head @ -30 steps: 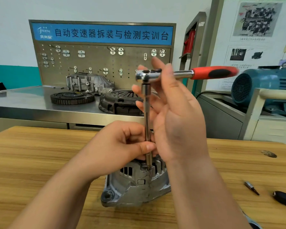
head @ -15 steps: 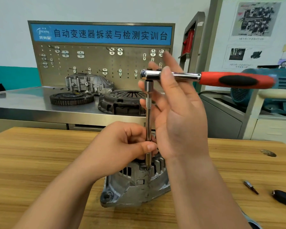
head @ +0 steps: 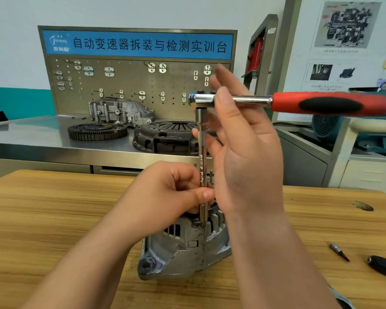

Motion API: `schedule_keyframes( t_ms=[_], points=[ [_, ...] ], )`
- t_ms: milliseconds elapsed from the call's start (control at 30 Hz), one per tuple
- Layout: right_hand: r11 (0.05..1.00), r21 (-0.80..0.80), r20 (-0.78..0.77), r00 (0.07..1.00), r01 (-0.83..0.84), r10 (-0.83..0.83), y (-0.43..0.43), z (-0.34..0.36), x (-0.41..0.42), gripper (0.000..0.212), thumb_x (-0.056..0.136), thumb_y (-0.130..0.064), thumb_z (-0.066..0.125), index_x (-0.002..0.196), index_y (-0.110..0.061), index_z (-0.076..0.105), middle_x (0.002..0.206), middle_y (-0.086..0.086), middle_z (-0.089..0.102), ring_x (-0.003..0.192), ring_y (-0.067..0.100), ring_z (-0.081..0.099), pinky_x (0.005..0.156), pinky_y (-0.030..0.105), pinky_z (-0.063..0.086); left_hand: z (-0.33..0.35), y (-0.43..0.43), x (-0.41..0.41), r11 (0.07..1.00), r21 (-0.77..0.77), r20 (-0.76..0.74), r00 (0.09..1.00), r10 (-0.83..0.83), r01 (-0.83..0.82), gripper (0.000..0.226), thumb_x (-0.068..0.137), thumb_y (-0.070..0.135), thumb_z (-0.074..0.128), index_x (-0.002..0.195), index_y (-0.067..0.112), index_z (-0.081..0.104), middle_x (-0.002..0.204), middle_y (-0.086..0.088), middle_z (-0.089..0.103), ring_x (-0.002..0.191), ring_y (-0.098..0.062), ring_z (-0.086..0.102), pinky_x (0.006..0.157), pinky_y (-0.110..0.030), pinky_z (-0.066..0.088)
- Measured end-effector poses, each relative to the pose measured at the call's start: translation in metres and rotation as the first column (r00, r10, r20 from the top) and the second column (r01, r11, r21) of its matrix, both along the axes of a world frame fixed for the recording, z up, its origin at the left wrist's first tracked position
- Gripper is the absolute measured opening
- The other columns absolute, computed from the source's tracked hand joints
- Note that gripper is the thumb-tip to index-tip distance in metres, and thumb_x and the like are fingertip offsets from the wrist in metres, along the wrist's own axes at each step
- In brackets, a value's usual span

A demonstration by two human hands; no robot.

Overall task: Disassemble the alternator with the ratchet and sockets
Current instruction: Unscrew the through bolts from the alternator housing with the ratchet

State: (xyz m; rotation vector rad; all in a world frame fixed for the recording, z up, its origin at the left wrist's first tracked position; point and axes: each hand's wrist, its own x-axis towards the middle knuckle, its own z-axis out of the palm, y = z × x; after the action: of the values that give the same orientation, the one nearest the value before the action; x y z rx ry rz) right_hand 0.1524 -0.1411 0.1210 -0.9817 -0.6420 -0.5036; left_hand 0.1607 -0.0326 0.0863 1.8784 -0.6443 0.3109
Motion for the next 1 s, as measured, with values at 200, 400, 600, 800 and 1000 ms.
schedule_keyframes(
  t_ms=[200, 400, 600, 800, 1000],
  points=[
    [0.992, 0.065, 0.025, 0.994, -0.109, 0.108, -0.0003, 0.0008, -0.0003, 0.021, 0.093, -0.021, 0.050, 0.105, -0.017, 0.067, 0.106, 0.000, 0.071, 0.099, 0.035, 0.067, 0.074, 0.023, 0.053, 0.0046, 0.0035, -0.0036, 0.995, 0.077, 0.020, 0.998, -0.060, 0.058, 0.056, 0.069, 0.040, 0.062, 0.090, -0.012, 0.063, 0.084, -0.031, 0.066, 0.082, -0.046, 0.062, 0.077, -0.056, 0.051],
    [0.996, 0.023, -0.082, 0.993, -0.081, 0.082, -0.0019, 0.0004, 0.0007, 0.035, 0.087, -0.042, 0.053, 0.110, -0.020, 0.065, 0.101, 0.004, 0.074, 0.081, 0.019, 0.069, 0.074, 0.024, 0.053, 0.0009, 0.0014, -0.0013, 0.997, 0.079, 0.044, 0.999, 0.020, -0.024, 0.008, 0.078, 0.008, 0.071, 0.072, 0.006, 0.069, 0.065, -0.002, 0.071, 0.062, -0.015, 0.068, 0.061, -0.025, 0.056],
    [1.000, -0.011, 0.037, 0.999, 0.000, 0.000, 0.0000, -0.0004, 0.0015, 0.022, 0.089, -0.026, 0.055, 0.107, -0.031, 0.067, 0.110, -0.008, 0.071, 0.098, 0.017, 0.067, 0.083, 0.027, 0.050, 0.0014, 0.0012, -0.0007, 0.997, 0.073, 0.061, 0.998, 0.030, -0.034, 0.015, 0.079, 0.012, 0.070, 0.083, -0.003, 0.069, 0.074, -0.014, 0.072, 0.071, -0.031, 0.067, 0.070, -0.041, 0.056],
    [0.985, 0.062, -0.132, 0.977, -0.160, 0.167, -0.0033, 0.0004, 0.0024, 0.039, 0.088, -0.044, 0.044, 0.109, -0.018, 0.063, 0.096, 0.003, 0.075, 0.079, 0.021, 0.071, 0.072, 0.025, 0.056, 0.0018, 0.0033, -0.0016, 0.990, 0.144, 0.081, 0.997, -0.014, 0.002, 0.015, 0.081, 0.011, 0.070, 0.067, 0.016, 0.066, 0.056, 0.008, 0.063, 0.054, 0.000, 0.056, 0.056, -0.015, 0.044],
    [1.000, 0.002, 0.003, 1.000, -0.016, 0.016, 0.0018, 0.0002, 0.0012, 0.023, 0.089, -0.023, 0.057, 0.109, -0.026, 0.067, 0.119, 0.002, 0.068, 0.108, 0.022, 0.062, 0.092, 0.028, 0.046, -0.0010, 0.0008, 0.0014, 0.994, 0.089, 0.075, 0.996, 0.054, -0.060, 0.017, 0.075, 0.015, 0.074, 0.079, -0.001, 0.067, 0.069, -0.010, 0.071, 0.063, -0.019, 0.069, 0.068, -0.039, 0.058]
  ],
)
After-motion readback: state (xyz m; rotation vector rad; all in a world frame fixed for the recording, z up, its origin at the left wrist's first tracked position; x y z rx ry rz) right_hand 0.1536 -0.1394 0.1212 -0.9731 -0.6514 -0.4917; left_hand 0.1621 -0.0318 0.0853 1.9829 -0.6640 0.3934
